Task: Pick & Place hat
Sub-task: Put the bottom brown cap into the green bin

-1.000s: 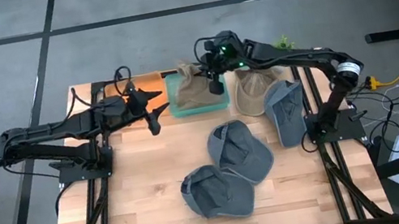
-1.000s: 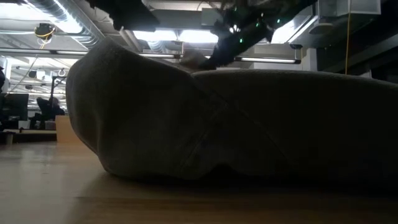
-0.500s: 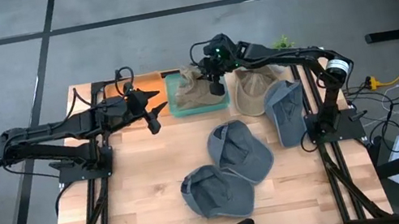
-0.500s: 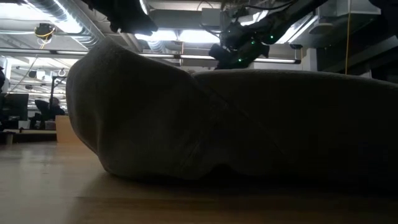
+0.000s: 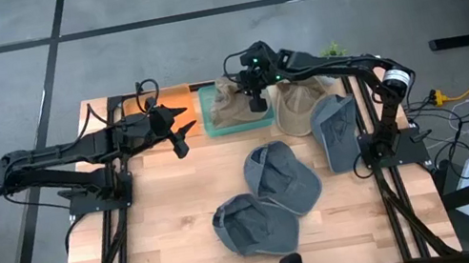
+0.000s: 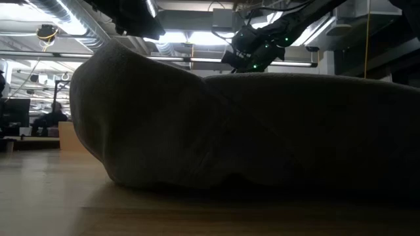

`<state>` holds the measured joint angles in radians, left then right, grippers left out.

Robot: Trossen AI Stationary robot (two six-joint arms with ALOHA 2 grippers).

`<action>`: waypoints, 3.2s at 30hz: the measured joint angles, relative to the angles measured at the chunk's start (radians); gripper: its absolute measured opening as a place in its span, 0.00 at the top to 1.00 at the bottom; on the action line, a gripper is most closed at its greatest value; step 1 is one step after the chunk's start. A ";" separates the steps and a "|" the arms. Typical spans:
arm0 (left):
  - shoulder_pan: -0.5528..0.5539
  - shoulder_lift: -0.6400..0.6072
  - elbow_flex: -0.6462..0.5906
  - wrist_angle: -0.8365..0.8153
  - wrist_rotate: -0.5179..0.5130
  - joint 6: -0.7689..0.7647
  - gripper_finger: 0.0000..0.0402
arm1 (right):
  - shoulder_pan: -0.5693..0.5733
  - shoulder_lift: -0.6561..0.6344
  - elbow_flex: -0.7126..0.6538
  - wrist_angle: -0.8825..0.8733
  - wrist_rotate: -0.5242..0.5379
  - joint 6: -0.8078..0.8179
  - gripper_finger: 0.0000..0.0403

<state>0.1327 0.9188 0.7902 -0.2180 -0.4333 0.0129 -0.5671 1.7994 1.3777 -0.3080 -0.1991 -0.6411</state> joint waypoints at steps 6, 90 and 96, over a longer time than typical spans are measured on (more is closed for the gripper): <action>0.000 0.000 0.000 0.000 -0.018 0.000 0.48 | -0.002 0.051 0.000 -0.006 0.002 0.001 0.97; 0.092 0.000 0.000 -0.005 0.121 -0.008 0.48 | 0.168 0.216 0.289 -0.297 0.181 0.929 0.98; 0.092 0.000 0.000 -0.043 0.121 -0.009 0.48 | 0.168 0.298 0.289 -0.151 0.183 0.926 0.97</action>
<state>0.2245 0.9192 0.7902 -0.2610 -0.3122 0.0040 -0.3992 2.0971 1.6669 -0.4588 -0.0156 0.2848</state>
